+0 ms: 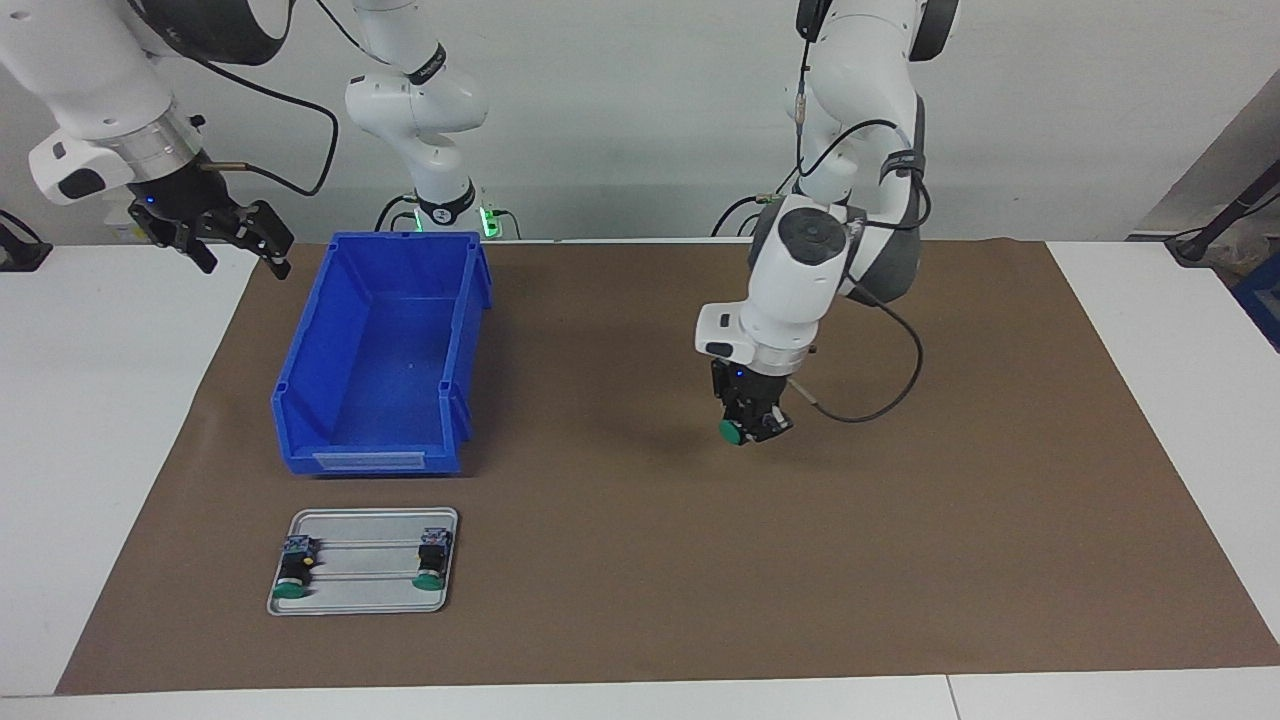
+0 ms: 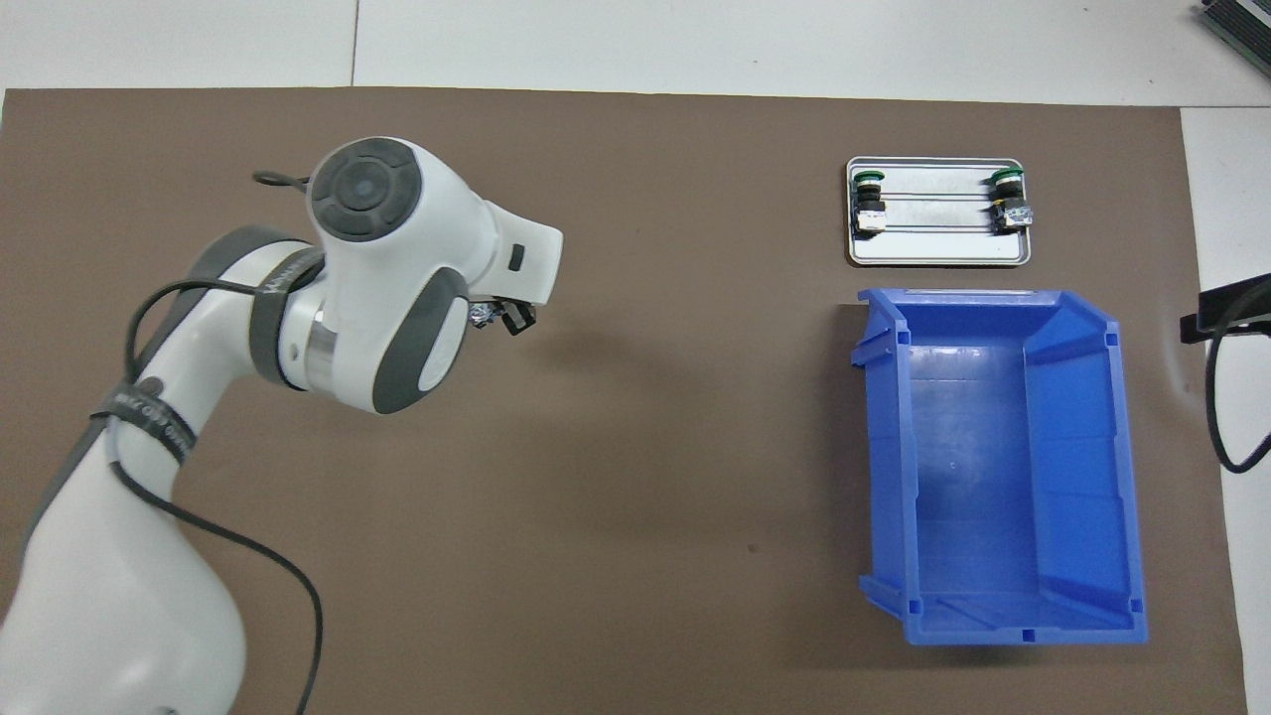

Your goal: Place and press button with both arms

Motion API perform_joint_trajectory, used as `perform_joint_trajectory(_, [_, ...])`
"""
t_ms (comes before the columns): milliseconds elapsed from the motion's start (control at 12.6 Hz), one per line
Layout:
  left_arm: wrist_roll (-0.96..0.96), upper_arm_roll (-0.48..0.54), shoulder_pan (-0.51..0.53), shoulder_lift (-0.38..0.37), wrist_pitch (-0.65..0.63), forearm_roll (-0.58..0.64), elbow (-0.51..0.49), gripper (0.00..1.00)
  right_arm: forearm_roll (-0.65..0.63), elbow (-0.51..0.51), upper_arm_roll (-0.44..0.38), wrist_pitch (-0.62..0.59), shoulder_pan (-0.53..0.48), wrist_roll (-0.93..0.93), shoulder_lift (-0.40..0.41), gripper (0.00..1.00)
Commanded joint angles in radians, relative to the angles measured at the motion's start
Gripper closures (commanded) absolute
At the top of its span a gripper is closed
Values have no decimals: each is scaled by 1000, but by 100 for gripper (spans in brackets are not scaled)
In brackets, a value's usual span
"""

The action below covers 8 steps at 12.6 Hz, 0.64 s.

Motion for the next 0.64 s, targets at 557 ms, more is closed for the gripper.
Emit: perform_joint_trajectory(557, [681,-10,153,-192,340,-830,-418,100,10,-8,17,-15,0,-9,-12,0])
